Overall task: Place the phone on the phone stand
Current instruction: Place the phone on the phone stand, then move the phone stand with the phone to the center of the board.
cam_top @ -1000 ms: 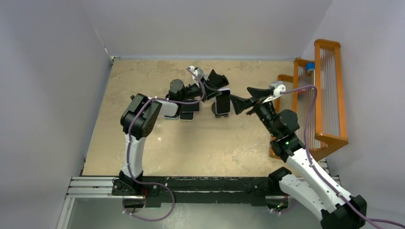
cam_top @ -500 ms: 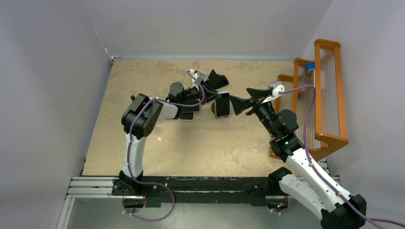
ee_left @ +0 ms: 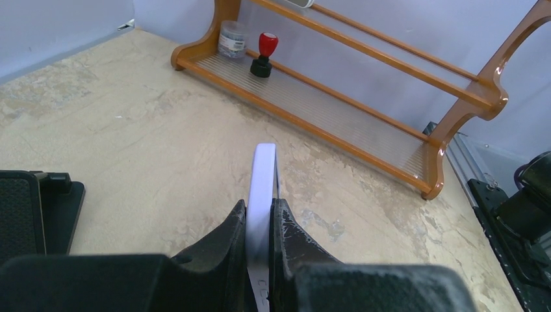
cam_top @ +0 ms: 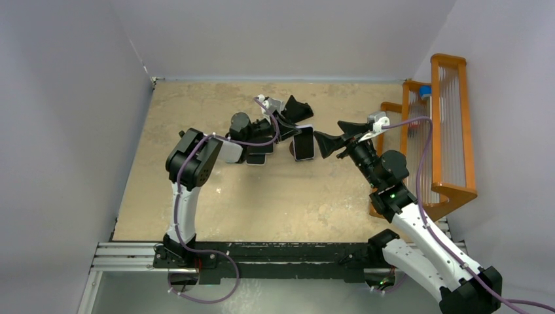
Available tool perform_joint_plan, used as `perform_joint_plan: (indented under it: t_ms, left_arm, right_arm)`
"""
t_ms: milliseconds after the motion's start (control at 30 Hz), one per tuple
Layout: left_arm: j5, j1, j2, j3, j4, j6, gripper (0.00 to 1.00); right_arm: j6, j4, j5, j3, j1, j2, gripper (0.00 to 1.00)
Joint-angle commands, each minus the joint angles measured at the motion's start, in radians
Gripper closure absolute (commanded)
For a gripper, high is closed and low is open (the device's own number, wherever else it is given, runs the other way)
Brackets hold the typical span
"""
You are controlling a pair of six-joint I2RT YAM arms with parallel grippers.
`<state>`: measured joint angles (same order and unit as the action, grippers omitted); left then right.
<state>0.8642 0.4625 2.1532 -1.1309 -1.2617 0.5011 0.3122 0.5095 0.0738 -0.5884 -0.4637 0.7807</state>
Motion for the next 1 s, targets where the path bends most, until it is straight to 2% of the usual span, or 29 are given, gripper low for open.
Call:
perform_joint_plan:
  t_ms: [0, 67, 133, 167, 267, 400, 667, 967]
  left_arm:
    - [0.025, -0.018, 0.003, -0.046, -0.042, -0.003, 1.00]
    - [0.046, -0.018, 0.018, -0.074, -0.001, 0.006, 1.00]
    - [0.051, -0.018, 0.031, -0.091, 0.031, 0.017, 0.77]
    - [0.047, -0.018, 0.034, -0.095, 0.047, 0.021, 0.69]
    - [0.036, -0.018, 0.028, -0.079, 0.059, 0.017, 0.55]
    - [0.034, -0.018, 0.019, -0.054, 0.076, -0.002, 0.51]
    - [0.014, -0.018, 0.031, 0.036, 0.048, 0.006, 0.48]
    - [0.015, -0.016, 0.102, -0.018, 0.095, 0.030, 0.41]
  right_arm:
    - [-0.017, 0.022, 0.016, -0.007, 0.002, -0.009, 0.01]
    - [-0.016, 0.022, 0.017, -0.005, 0.002, -0.009, 0.01]
    - [-0.016, 0.023, 0.017, -0.005, 0.002, -0.006, 0.01]
    - [-0.016, 0.023, 0.017, -0.004, 0.002, -0.006, 0.01]
    - [-0.019, 0.021, 0.015, -0.005, 0.002, -0.006, 0.01]
    - [-0.016, 0.027, 0.018, 0.005, 0.001, -0.003, 0.01]
    - [-0.012, 0.042, 0.029, 0.016, 0.001, 0.004, 0.01]
    - [-0.016, 0.035, 0.034, 0.009, 0.002, 0.005, 0.01]
